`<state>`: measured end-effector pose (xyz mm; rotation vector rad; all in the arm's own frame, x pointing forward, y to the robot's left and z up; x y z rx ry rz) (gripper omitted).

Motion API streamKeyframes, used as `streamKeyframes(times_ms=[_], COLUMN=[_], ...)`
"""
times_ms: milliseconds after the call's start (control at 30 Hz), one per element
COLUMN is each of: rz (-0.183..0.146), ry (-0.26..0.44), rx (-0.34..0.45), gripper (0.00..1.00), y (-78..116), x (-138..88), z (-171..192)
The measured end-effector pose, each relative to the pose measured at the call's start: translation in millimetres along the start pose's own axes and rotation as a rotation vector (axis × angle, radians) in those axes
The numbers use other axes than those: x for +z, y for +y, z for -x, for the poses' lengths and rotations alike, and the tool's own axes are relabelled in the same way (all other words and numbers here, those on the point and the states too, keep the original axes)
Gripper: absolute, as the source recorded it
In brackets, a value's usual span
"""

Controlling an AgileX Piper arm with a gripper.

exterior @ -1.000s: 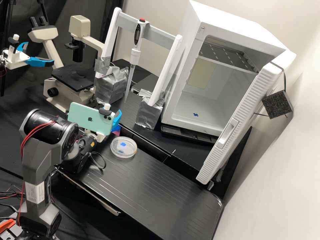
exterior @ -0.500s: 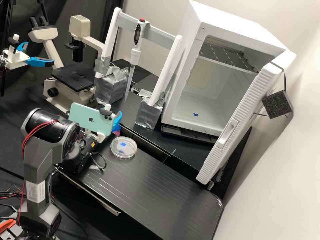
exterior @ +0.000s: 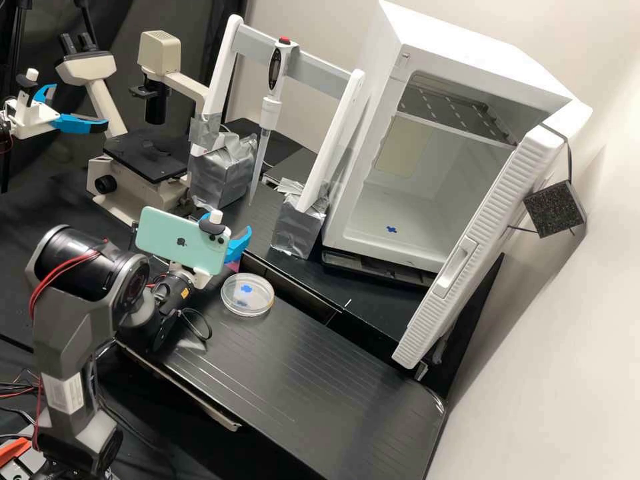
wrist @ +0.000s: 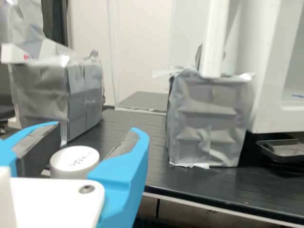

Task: Close the bottle

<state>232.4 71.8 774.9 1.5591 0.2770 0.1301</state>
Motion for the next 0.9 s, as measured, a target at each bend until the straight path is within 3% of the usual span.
streamKeyframes(times_ms=[167, 400, 600, 733, 900], rz=[-0.045, -0.084, -0.101, -0.122, -0.168], ry=[0.025, 0.034, -0.014, -0.093, -0.109], rx=[0.067, 0.116, 0.177, 0.271, 0.292], gripper=[1.0, 1.0, 1.0, 1.0, 1.0], y=[20.2, 38.5, 47.1, 51.3, 53.0], x=[-1, 5, 13, 17, 20], z=[14, 22, 24, 25, 28])
